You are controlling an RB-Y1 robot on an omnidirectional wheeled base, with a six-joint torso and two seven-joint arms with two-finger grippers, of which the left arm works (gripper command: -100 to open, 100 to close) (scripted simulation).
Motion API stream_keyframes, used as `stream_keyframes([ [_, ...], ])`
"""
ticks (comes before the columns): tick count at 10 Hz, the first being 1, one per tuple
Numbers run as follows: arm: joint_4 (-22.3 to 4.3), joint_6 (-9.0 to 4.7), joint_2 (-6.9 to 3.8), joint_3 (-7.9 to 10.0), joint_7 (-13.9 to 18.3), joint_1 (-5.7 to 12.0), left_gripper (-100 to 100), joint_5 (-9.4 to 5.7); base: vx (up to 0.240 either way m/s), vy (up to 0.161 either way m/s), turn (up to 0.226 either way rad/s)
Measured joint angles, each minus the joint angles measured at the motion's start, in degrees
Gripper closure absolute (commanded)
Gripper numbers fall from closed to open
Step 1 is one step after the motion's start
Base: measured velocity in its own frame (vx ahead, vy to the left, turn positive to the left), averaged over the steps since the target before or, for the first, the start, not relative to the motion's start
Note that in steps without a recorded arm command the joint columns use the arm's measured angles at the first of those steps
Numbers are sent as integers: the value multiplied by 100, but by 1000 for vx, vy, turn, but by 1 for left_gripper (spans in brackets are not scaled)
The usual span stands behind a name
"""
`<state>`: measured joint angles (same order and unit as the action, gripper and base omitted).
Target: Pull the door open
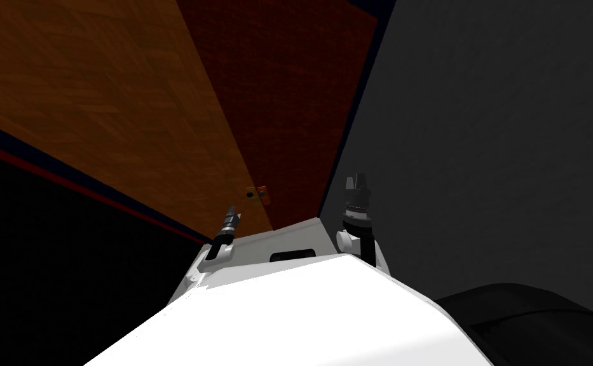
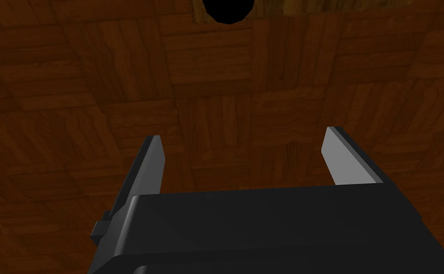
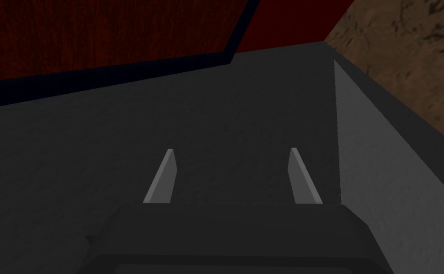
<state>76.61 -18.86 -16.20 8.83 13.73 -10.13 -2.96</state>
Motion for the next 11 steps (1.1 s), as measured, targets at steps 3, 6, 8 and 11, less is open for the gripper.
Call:
stream_keyframes([
  [3, -216, 21, -181, 301, -8, -78, -100, -52, 61, 85, 101],
  [6, -292, 74, -184, 427, -63, -29, -100, -57, 161, 43, -39],
  [8, -272, 66, -128, 371, -74, 52, -100, -45, 187, -20, -131],
  [11, -206, 34, -28, 157, -57, 218, -100, -24, 198, -130, -140],
])
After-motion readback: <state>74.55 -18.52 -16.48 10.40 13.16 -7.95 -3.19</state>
